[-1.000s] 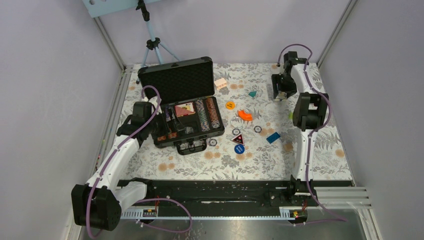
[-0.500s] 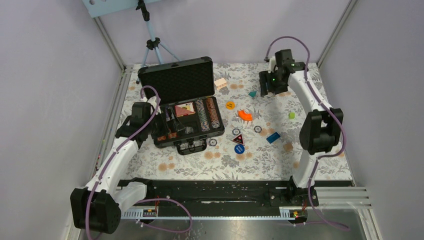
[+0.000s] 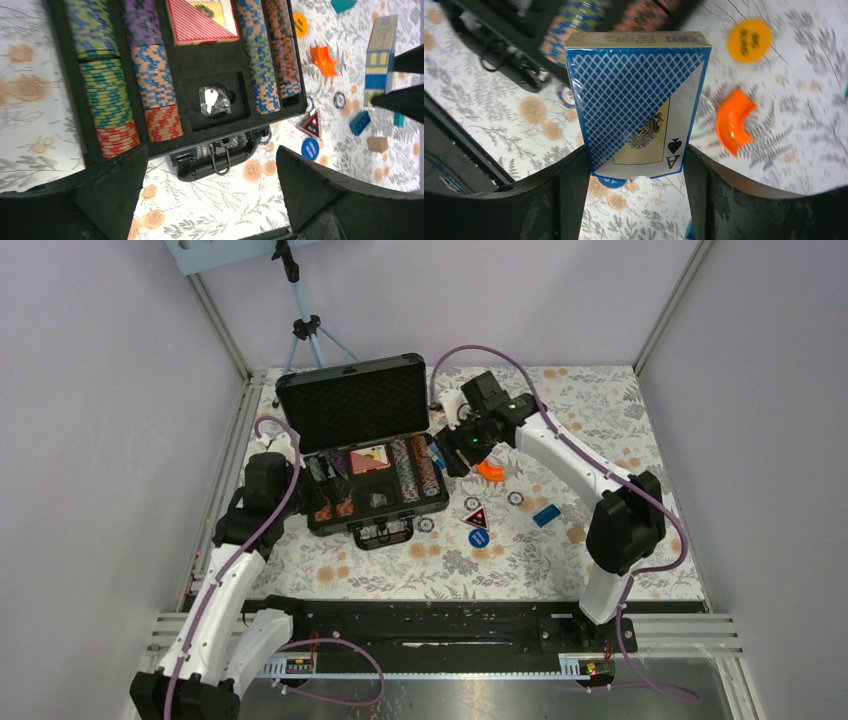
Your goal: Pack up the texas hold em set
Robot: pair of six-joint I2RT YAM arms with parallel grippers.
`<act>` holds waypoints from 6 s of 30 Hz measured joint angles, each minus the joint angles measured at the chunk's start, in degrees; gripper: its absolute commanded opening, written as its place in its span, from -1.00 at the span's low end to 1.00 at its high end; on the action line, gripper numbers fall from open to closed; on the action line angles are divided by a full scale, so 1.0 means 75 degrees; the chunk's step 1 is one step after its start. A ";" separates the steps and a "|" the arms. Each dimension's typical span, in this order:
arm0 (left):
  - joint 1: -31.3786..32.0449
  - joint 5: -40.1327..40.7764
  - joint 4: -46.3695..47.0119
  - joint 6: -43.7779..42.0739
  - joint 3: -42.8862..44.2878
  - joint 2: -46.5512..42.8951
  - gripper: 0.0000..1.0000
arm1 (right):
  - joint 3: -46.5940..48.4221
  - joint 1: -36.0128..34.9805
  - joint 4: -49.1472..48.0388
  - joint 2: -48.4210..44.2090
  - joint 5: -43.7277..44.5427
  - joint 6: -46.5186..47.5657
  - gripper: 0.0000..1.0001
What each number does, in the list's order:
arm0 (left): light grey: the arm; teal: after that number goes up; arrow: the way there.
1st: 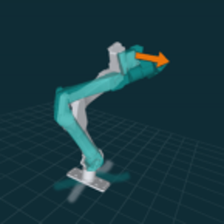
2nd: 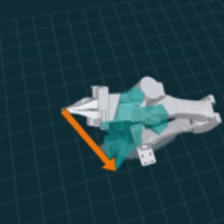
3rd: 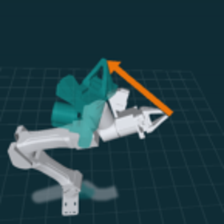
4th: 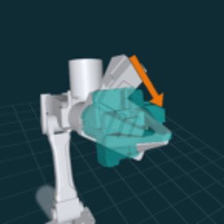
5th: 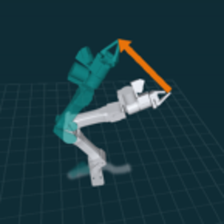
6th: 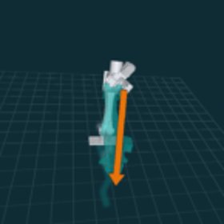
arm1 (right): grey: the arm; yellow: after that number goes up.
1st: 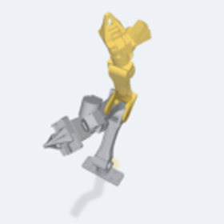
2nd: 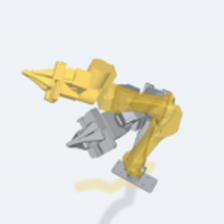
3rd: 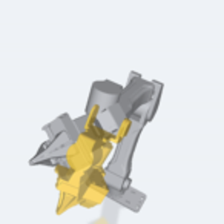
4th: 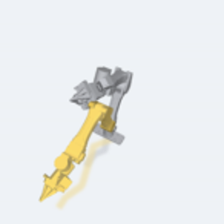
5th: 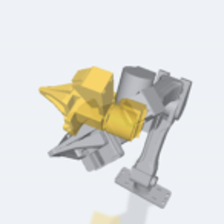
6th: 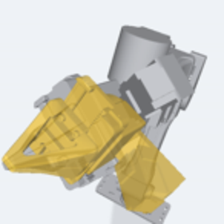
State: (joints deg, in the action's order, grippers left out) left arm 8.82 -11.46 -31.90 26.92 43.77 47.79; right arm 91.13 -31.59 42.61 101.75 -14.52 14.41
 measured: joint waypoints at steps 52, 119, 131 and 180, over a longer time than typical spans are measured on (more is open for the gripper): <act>-0.0114 0.4631 -0.1204 0.0303 0.0248 -0.2022 0.98 | 0.4846 -0.2847 0.1428 0.4639 0.0140 0.6047 -0.25; -0.0079 0.4619 -0.1198 0.0268 0.0248 -0.2081 0.98 | 0.4852 -0.3395 0.1614 0.4689 0.2133 0.5045 -0.26; -0.0079 0.4616 -0.1198 0.0268 0.0248 -0.2081 0.98 | 0.4829 -0.3474 0.1652 0.4686 0.2372 0.5167 -0.23; -0.0076 0.4686 -0.1195 0.0268 0.0248 -0.2174 0.98 | 0.0050 -0.1944 -0.3378 0.0070 0.2043 -0.5677 0.99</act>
State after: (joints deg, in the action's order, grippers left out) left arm 8.25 23.68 -40.86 28.93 45.63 31.48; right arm 91.50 -46.17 17.28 102.28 0.80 -28.16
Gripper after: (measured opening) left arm 0.991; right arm 0.994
